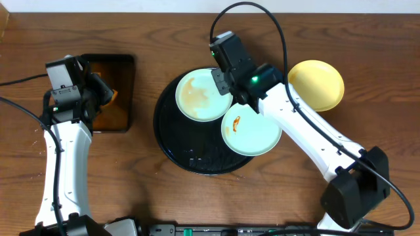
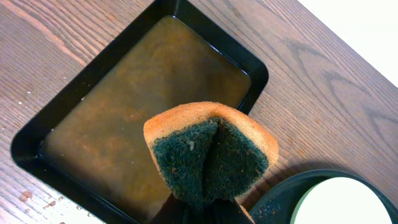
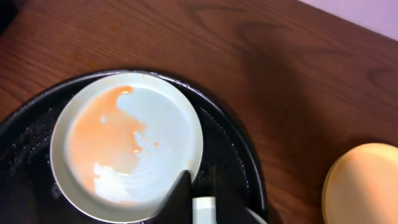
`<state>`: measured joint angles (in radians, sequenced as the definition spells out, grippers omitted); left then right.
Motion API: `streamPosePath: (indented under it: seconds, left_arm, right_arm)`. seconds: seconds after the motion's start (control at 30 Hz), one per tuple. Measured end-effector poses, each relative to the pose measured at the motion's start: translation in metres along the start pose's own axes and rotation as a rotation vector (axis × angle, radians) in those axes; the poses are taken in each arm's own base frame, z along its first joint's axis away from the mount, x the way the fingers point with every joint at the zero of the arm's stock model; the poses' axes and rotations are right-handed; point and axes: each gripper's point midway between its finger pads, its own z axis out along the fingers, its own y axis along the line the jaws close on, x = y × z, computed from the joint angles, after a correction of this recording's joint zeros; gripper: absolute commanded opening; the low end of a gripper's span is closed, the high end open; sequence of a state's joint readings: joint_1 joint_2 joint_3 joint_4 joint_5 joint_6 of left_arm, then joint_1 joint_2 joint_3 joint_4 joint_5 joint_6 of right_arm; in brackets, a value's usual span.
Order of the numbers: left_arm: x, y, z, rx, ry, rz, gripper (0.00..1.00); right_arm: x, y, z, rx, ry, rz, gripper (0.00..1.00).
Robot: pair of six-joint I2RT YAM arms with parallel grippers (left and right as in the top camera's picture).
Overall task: Clean dirty plates on tray and stack at the side
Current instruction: 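Move the sponge with the left gripper back above the water tray, then lift the light-blue plate with the right gripper and carry it right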
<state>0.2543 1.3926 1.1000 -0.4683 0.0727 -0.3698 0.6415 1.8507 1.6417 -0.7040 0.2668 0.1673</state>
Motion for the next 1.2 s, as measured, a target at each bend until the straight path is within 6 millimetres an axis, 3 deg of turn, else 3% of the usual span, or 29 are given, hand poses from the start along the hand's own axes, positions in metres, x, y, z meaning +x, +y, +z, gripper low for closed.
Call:
streamPosePath:
  seconds: [0.1,0.27,0.4,0.63,0.77,0.83,0.9,0.97,1.2]
  left_arm:
    - [0.0,0.0,0.0,-0.001,0.0,0.0,0.07]
    - [0.001,0.0,0.0,-0.002,0.002,0.0,0.08]
    - [0.001,0.001,0.0,-0.003,0.005,0.0,0.08]
    - [0.002,0.001,0.0,-0.003,0.006,0.0,0.08]
    - [0.002,0.001,0.0,-0.003,0.006,0.0,0.08]
    - [0.002,0.001,0.0,-0.003,0.006,0.0,0.07]
    - [0.002,0.001,0.0,-0.003,0.006,0.0,0.08]
    - [0.002,0.001,0.0,-0.003,0.006,0.0,0.08]
    - [0.006,0.003,0.0,-0.011,0.023,0.0,0.08]
  right_arm:
    - [0.013,0.001,0.014,-0.032,0.061,0.079,0.47]
    - [0.064,-0.007,0.068,-0.147,0.318,0.224,0.49]
    - [0.095,-0.016,0.108,-0.181,0.426,0.305,0.52]
    - [0.087,0.005,0.126,-0.236,0.381,0.31,0.49]
    - [0.1,0.016,0.137,-0.226,0.414,0.313,0.5]
    - [0.104,0.019,0.14,-0.218,0.424,0.314,0.42]
    - [0.104,0.02,0.14,-0.212,0.423,0.319,0.18]
    - [0.107,0.024,0.142,-0.196,0.425,0.308,0.01]
    - [0.103,0.036,0.135,-0.171,0.443,0.276,0.01]
